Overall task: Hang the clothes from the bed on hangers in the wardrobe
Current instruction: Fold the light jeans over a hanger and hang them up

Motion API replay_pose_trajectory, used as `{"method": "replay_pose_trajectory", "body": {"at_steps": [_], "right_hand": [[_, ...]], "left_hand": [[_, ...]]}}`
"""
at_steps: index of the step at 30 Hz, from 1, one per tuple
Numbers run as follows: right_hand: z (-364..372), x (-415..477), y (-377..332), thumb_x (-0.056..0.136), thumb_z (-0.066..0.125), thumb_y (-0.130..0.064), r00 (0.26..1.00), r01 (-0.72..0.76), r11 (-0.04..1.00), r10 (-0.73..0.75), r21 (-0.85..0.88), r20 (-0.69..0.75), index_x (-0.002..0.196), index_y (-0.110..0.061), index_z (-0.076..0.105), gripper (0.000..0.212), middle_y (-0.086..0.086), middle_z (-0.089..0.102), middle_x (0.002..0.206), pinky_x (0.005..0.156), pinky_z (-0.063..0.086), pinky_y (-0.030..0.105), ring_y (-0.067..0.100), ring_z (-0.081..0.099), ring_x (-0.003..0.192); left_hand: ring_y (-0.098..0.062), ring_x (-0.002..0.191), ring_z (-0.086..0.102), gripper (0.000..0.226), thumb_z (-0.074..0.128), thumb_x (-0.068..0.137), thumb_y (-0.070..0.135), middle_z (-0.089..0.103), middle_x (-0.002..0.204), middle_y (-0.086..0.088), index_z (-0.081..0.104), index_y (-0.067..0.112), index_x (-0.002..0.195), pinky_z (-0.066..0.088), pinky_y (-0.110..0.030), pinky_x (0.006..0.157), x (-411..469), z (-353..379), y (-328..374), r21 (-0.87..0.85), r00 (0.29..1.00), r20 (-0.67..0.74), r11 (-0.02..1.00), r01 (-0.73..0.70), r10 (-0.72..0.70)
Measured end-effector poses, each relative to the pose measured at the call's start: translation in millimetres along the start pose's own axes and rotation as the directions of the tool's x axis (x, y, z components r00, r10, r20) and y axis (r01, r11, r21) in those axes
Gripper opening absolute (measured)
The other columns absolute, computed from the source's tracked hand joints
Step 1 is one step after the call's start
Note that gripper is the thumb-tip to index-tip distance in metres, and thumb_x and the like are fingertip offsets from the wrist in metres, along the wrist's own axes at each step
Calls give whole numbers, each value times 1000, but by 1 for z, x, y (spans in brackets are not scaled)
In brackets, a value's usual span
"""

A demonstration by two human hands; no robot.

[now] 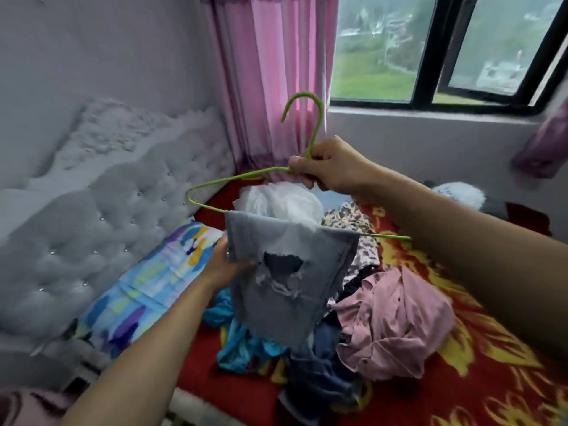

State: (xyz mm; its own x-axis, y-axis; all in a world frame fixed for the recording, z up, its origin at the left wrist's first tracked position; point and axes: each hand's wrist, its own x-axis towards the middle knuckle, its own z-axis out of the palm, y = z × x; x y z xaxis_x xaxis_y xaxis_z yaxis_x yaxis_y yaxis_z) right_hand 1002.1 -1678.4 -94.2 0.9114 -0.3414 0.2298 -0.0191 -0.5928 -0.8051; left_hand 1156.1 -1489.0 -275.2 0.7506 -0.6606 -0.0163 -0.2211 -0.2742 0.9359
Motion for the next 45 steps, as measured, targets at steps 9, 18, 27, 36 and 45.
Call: {"method": "replay_pose_trajectory", "body": {"at_steps": [9, 18, 27, 36, 45], "right_hand": [[101, -28, -154, 96, 56, -12, 920, 72, 964, -163, 255, 357, 92, -8, 64, 10, 7, 64, 70, 36, 27, 17, 4, 40, 38], [293, -144, -303, 97, 55, -12, 702, 15, 928, -275, 372, 657, 96, -8, 65, 11, 4, 60, 69, 39, 27, 17, 8, 42, 46], [468, -252, -469, 99, 46, -4, 569, -311, 779, -306, 544, 763, 99, -7, 60, 14, 4, 51, 69, 38, 38, 14, 6, 43, 45], [608, -305, -613, 99, 41, -3, 567, -332, 727, -355, 600, 744, 109, -5, 55, 17, 10, 63, 79, 39, 46, 16, 7, 60, 44], [744, -289, -719, 100, 42, -4, 560, -279, 725, -410, 630, 720, 111, -4, 56, 18, 12, 67, 81, 36, 43, 15, 4, 56, 38]], "left_hand": [[-19, 81, 68, 37, 80, 55, 29, 74, 84, 3, 68, 20, 89, 56, -44, 79, -196, -127, -4, 41, 947, -236, 972, 233, -217], [-16, 74, 57, 30, 68, 71, -1, 61, 81, -6, 59, 13, 96, 53, -44, 83, -491, -288, -83, 163, 751, -433, 776, 609, -498], [-13, 82, 60, 21, 67, 87, 22, 64, 98, -1, 60, 17, 107, 49, -24, 66, -782, -428, -83, 45, 452, -684, 586, 809, -572], [-12, 74, 59, 12, 67, 87, 21, 63, 91, -3, 60, 19, 97, 50, -24, 72, -903, -508, -59, -2, 292, -875, 606, 795, -387], [-8, 71, 54, 16, 65, 88, 22, 57, 79, 4, 64, 18, 104, 40, -17, 59, -923, -651, -45, 102, 242, -959, 620, 778, -146]]}}
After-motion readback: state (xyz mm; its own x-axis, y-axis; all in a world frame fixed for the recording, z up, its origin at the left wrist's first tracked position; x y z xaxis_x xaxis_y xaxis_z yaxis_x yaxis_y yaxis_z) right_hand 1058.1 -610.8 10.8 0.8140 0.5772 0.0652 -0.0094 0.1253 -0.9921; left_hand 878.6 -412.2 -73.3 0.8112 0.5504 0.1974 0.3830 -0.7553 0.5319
